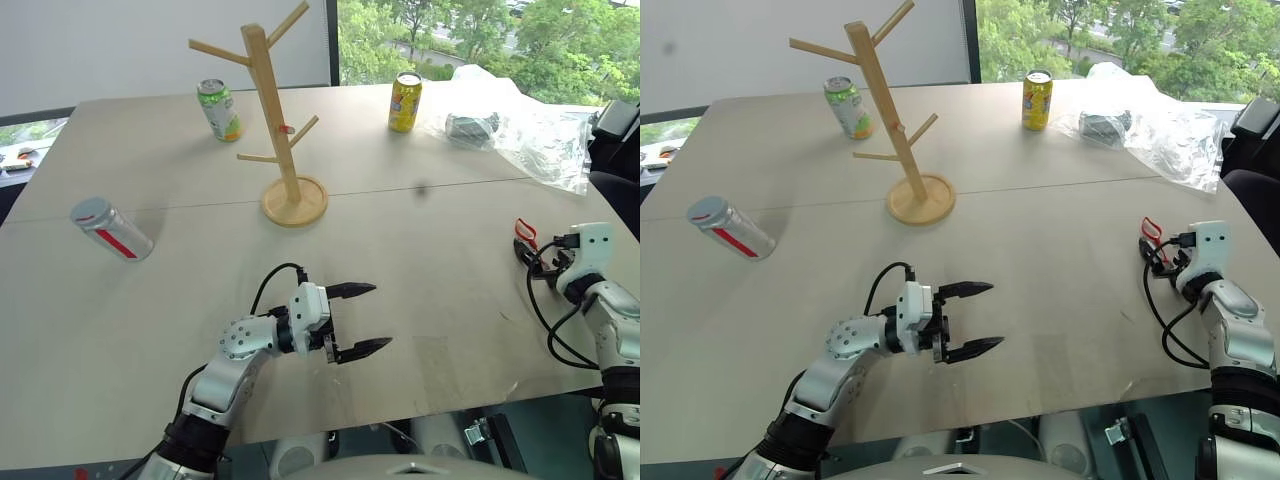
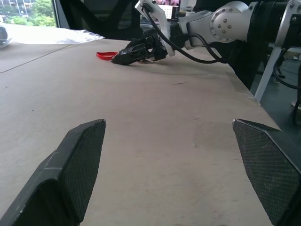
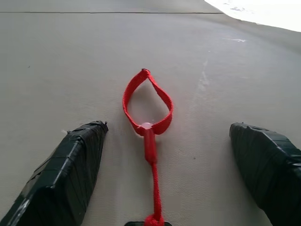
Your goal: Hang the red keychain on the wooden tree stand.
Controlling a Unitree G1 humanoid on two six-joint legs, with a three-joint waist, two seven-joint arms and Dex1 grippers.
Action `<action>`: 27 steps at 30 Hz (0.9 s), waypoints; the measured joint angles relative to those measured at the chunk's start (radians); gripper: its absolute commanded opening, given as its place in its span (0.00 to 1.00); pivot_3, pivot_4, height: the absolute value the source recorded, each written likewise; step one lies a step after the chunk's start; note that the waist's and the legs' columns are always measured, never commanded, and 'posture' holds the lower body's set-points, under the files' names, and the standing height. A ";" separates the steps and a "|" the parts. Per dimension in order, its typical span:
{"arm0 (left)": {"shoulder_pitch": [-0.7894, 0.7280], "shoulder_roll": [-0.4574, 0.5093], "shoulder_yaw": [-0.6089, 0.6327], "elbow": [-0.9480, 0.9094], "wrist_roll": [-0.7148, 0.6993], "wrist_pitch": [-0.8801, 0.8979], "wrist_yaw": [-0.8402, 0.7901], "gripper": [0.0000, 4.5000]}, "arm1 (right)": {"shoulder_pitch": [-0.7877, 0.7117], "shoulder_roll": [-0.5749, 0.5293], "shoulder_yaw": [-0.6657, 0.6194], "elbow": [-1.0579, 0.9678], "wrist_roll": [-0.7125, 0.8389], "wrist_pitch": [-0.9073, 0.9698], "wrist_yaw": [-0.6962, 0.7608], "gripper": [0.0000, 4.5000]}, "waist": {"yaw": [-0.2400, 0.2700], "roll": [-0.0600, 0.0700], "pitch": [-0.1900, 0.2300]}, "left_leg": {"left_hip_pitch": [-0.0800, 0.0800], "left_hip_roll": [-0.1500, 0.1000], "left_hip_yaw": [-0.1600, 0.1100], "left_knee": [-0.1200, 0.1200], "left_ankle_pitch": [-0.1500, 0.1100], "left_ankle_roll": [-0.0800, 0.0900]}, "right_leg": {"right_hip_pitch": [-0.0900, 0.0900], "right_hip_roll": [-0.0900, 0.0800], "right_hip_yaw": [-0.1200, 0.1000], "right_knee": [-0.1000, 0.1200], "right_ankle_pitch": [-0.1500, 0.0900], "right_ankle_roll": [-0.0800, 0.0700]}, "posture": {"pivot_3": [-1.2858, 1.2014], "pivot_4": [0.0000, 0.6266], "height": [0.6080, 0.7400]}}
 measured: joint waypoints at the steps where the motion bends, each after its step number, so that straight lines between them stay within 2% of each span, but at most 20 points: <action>1: 0.000 0.000 0.000 -0.001 0.002 0.001 0.003 0.99 | 0.000 0.000 0.005 -0.001 -0.004 -0.005 0.001 1.00 | 0.000 0.000 0.000 | 0.000 0.000 0.000 0.000 0.000 0.000 | 0.000 0.000 0.000 0.000 0.000 0.000 | 0.52 0.24 1.00; 9: 0.000 -0.001 0.000 -0.012 0.005 0.008 0.023 0.99 | 0.000 0.001 0.008 -0.028 0.001 0.037 0.007 1.00 | -0.001 0.000 0.000 | 0.001 0.001 0.000 0.000 0.000 0.000 | 0.000 0.000 0.000 0.000 0.001 -0.002 | 0.52 0.24 1.00; 10: 0.000 -0.001 0.000 -0.012 0.005 0.008 0.027 1.00 | 0.001 0.002 0.008 -0.033 0.008 0.049 0.009 0.88 | -0.001 0.000 0.000 | 0.001 0.001 0.000 0.000 0.000 0.000 | 0.000 0.000 0.000 0.000 0.001 -0.002 | 0.52 0.24 1.00; 11: 0.000 -0.001 0.001 -0.012 0.005 0.008 0.030 1.00 | 0.001 0.004 0.006 -0.040 0.018 0.064 0.010 0.83 | -0.001 0.000 0.000 | 0.001 0.001 0.000 0.000 0.000 0.000 | 0.000 0.000 0.000 0.000 0.001 -0.002 | 0.52 0.24 1.00; 12: -0.001 -0.001 0.001 -0.012 0.005 0.008 0.030 1.00 | 0.001 0.009 0.005 -0.056 0.035 0.088 0.011 0.73 | -0.001 0.000 0.000 | 0.001 0.001 0.000 0.000 0.000 0.000 | 0.000 0.000 0.000 0.000 0.001 -0.002 | 0.52 0.24 1.00; 13: -0.002 -0.001 0.001 -0.012 0.005 0.008 0.031 1.00 | 0.001 0.011 0.004 -0.066 0.046 0.105 0.011 0.61 | 0.000 0.000 0.000 | 0.001 0.001 0.000 0.000 0.000 0.000 | 0.000 0.000 0.000 0.000 0.001 -0.002 | 0.52 0.24 1.00; 15: -0.004 -0.001 0.001 -0.012 0.005 0.008 0.031 1.00 | 0.001 0.021 -0.011 -0.084 0.077 0.144 0.011 0.44 | 0.000 0.000 0.000 | 0.001 0.001 0.000 0.000 0.000 0.000 | 0.000 0.000 0.000 0.000 0.001 -0.002 | 0.52 0.24 1.00; 16: -0.006 -0.001 0.001 -0.012 0.006 0.008 0.031 1.00 | 0.001 0.024 -0.020 -0.093 0.091 0.163 0.011 0.30 | 0.000 0.000 0.000 | 0.001 0.001 0.000 0.000 0.000 0.000 | 0.000 0.000 0.000 0.000 0.001 -0.002 | 0.52 0.24 1.00; 19: -0.014 -0.003 0.001 -0.012 0.006 0.008 0.031 1.00 | 0.001 0.029 -0.027 -0.108 0.119 0.199 0.011 0.01 | 0.000 0.000 0.000 | 0.000 0.001 0.000 0.000 0.000 0.000 | 0.000 0.000 0.000 0.000 0.001 -0.002 | 0.52 0.24 1.00; 27: -0.028 -0.015 0.004 -0.004 0.011 0.000 0.040 1.00 | 0.008 0.029 -0.026 -0.120 0.115 0.197 0.010 0.01 | 0.000 0.000 0.000 | 0.000 0.001 0.000 0.000 0.000 0.000 | 0.000 0.000 0.000 0.000 0.001 -0.002 | 0.52 0.24 1.00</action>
